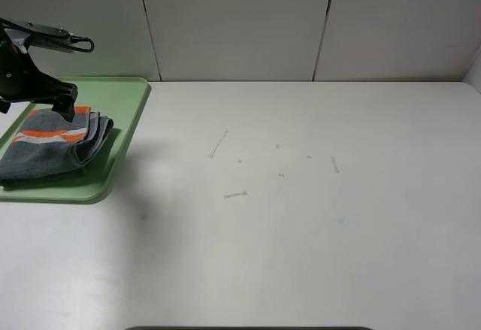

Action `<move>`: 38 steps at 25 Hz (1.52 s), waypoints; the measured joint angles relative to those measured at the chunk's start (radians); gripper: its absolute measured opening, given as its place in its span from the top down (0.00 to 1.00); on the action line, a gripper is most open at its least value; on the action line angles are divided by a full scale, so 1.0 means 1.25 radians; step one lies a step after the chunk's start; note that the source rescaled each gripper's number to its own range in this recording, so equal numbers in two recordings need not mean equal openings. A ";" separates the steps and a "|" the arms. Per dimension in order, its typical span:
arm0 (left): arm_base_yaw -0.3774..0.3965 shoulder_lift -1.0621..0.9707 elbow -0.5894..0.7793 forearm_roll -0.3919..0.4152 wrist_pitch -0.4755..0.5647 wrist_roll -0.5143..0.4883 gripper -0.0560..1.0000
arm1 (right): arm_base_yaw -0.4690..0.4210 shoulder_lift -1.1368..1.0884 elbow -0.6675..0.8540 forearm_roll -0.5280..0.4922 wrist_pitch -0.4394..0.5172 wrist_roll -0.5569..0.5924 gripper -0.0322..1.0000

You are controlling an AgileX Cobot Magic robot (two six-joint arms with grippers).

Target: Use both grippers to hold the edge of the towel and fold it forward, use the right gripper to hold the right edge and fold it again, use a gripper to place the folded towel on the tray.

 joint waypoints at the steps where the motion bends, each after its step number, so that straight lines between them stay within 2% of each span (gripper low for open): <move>1: 0.000 0.000 0.000 0.000 0.000 0.001 0.00 | 0.000 0.000 0.000 0.000 0.000 0.000 0.00; 10: -0.012 -0.060 0.000 -0.006 0.042 0.015 0.00 | 0.000 0.000 0.000 0.000 0.000 0.000 0.00; 18: -0.022 -0.173 0.011 -0.119 0.136 0.068 0.00 | 0.000 0.000 0.000 0.000 -0.001 0.000 0.00; 38: -0.022 -0.630 0.317 -0.295 0.167 0.072 0.00 | 0.000 0.000 0.000 0.000 -0.001 0.000 0.00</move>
